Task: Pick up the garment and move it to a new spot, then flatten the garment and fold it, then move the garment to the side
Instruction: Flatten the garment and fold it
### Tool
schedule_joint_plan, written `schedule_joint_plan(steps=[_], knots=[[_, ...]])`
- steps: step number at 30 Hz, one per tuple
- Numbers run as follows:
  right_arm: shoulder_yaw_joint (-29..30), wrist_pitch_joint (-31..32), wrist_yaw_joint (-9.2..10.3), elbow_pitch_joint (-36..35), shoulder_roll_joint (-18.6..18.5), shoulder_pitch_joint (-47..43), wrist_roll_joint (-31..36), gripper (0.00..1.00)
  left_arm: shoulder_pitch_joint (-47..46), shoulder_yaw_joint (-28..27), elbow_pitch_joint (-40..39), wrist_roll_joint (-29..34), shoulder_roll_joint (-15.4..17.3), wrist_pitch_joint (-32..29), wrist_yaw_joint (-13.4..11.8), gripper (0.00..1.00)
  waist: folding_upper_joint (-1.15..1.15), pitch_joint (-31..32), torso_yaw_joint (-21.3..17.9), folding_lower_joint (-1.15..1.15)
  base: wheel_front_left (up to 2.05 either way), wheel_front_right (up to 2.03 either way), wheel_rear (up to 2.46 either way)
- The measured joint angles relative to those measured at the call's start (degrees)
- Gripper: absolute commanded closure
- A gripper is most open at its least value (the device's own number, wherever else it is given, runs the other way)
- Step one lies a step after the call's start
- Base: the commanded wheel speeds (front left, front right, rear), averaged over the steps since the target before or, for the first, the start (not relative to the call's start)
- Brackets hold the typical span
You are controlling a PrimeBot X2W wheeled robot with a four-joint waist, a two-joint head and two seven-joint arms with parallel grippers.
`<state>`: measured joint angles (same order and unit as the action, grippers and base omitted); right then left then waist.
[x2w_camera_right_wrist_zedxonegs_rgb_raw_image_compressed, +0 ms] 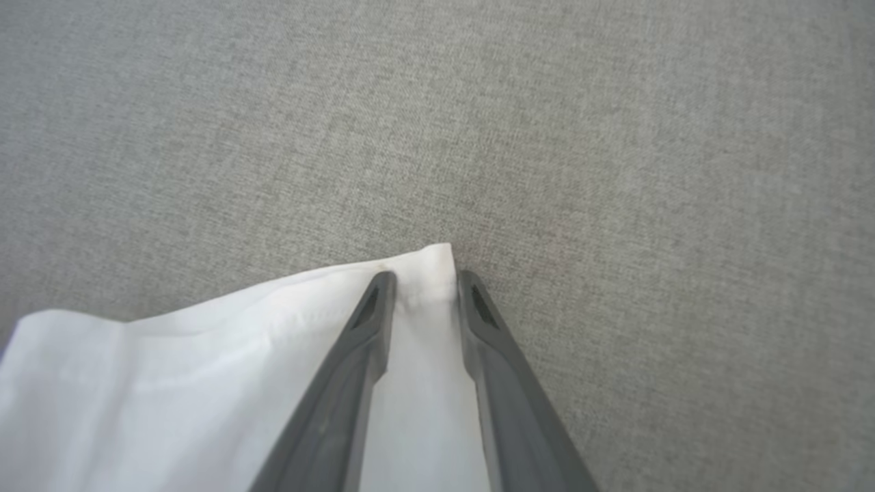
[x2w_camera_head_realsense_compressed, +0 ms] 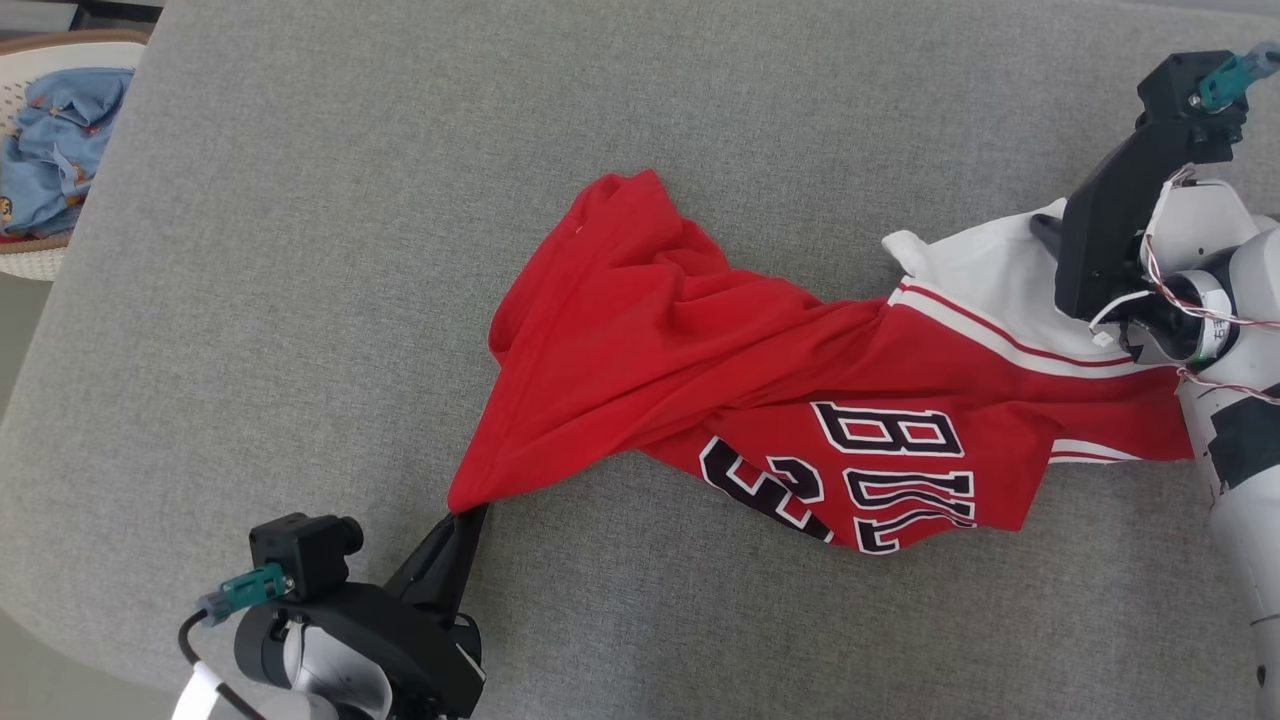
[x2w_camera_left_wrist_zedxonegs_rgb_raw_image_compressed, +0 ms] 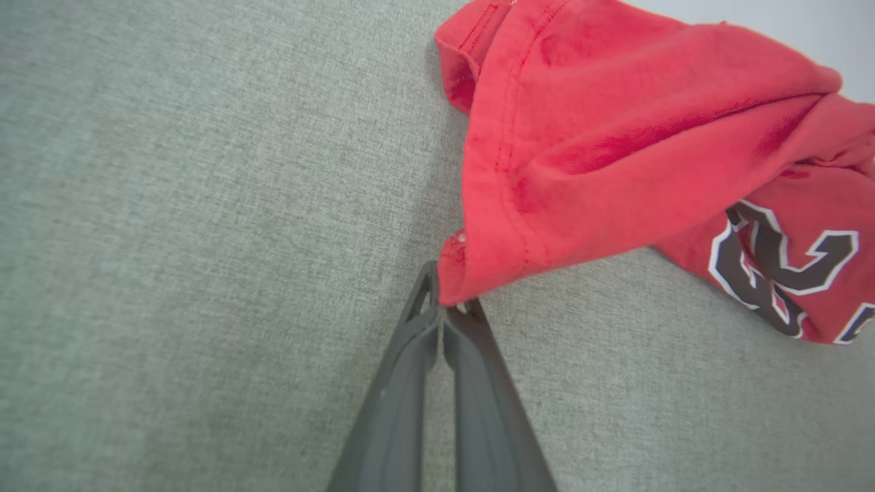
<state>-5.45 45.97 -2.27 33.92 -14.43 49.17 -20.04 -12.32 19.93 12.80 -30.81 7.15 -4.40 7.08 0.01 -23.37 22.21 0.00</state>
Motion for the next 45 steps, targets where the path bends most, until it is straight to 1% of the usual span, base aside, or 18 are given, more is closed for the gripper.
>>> schedule_joint_plan(steps=[1,2,3,4,9,12,15,18,22,23,28,32,34,36,38,41,45], knots=[[0.0,0.0,0.0,0.2,-0.1,0.1,0.0,0.57,0.0,0.0,0.1,0.0,0.0,0.2,0.0,1.0,0.0,0.0,0.0,0.0,0.0,0.0,0.0],[0.0,0.0,0.0,0.5,-0.1,0.2,0.0,0.65,0.0,0.1,0.2,0.0,0.0,0.4,0.0,1.0,0.0,-0.1,0.0,0.0,0.0,0.0,0.0],[-0.1,0.4,-0.01,0.6,-0.2,0.2,0.0,0.86,-0.1,0.2,0.3,0.0,0.0,0.4,0.0,1.0,0.0,-0.1,0.0,0.0,0.0,0.0,0.0],[-0.2,0.5,-0.02,0.7,-0.2,0.3,0.0,1.0,-0.1,0.2,0.4,-0.1,0.0,0.4,0.0,1.0,0.0,-0.1,0.0,0.0,0.0,0.0,0.0],[-1.0,0.2,-0.98,1.1,-0.2,0.9,0.1,1.0,-0.6,0.2,1.0,-0.5,0.0,1.2,0.0,1.0,0.0,0.1,-0.3,0.0,0.0,0.0,0.0],[-1.3,-1.8,-1.34,1.2,-0.1,0.9,0.1,1.0,-1.1,-0.7,1.0,-0.5,0.0,2.5,0.0,1.0,0.0,0.7,-0.7,0.0,0.0,0.0,0.0],[-0.4,-5.8,-1.34,0.5,0.0,2.0,0.1,1.0,-2.6,-2.9,0.4,-1.0,-0.4,5.0,-0.1,1.0,0.0,1.5,-1.2,0.0,0.0,0.0,0.0],[1.2,-10.7,-1.35,-1.7,0.1,4.5,-0.1,1.0,-5.4,-4.8,-1.0,-1.7,-0.7,7.3,-1.0,1.0,0.0,2.5,-1.9,0.0,0.0,0.0,0.0],[2.3,-16.9,-1.78,-4.8,0.3,5.7,-0.2,1.0,-8.1,-4.9,-1.6,-2.4,-0.6,7.4,-0.9,1.0,0.0,4.0,-3.0,0.0,0.0,0.0,0.0],[2.6,-18.4,-1.78,-5.5,0.5,5.7,-0.3,1.0,-8.3,-4.8,-1.7,-2.5,-0.6,7.4,-0.5,1.0,0.0,4.5,-3.3,0.0,0.0,0.0,0.0],[4.4,-26.2,-2.54,-10.6,1.2,5.1,-1.8,1.0,-9.3,-5.4,-3.2,-4.1,-0.6,7.3,-0.5,1.0,0.0,7.0,-5.1,0.0,0.0,0.0,0.0],[6.4,-31.9,-2.85,-16.5,1.8,2.4,-3.7,1.0,-9.4,-8.6,-6.8,-5.9,-0.7,9.8,-0.5,1.0,0.0,9.1,-7.0,0.0,0.0,0.0,0.0],[7.4,-34.2,-2.86,-19.6,1.9,0.1,-4.0,1.0,-9.3,-10.3,-9.6,-6.3,-1.2,11.7,-1.3,1.0,0.0,10.3,-8.0,0.0,0.0,0.0,0.0],[8.3,-35.7,-2.86,-22.7,1.9,-2.6,-4.6,1.0,-8.6,-10.9,-12.4,-7.1,-1.5,12.4,-1.5,1.0,0.0,11.3,-9.1,0.0,0.0,0.0,0.0],[8.9,-37.0,-2.87,-26.5,2.1,-5.9,-4.8,1.0,-6.4,-10.4,-15.1,-8.4,-1.6,12.2,-1.0,1.0,-0.01,12.3,-10.3,0.0,0.0,0.0,0.0],[9.7,-38.0,-3.05,-34.4,3.2,-11.3,-6.3,1.0,-1.0,-9.2,-20.8,-12.0,-1.7,10.8,-0.9,1.0,-0.01,13.6,-12.2,0.0,0.0,0.0,0.0],[11.7,-39.0,-3.36,-48.4,5.8,-16.0,-11.7,1.0,4.7,-8.8,-31.4,-18.3,-1.4,8.6,-0.5,1.0,-0.02,14.8,-14.9,-0.01,0.0,0.0,0.0]])
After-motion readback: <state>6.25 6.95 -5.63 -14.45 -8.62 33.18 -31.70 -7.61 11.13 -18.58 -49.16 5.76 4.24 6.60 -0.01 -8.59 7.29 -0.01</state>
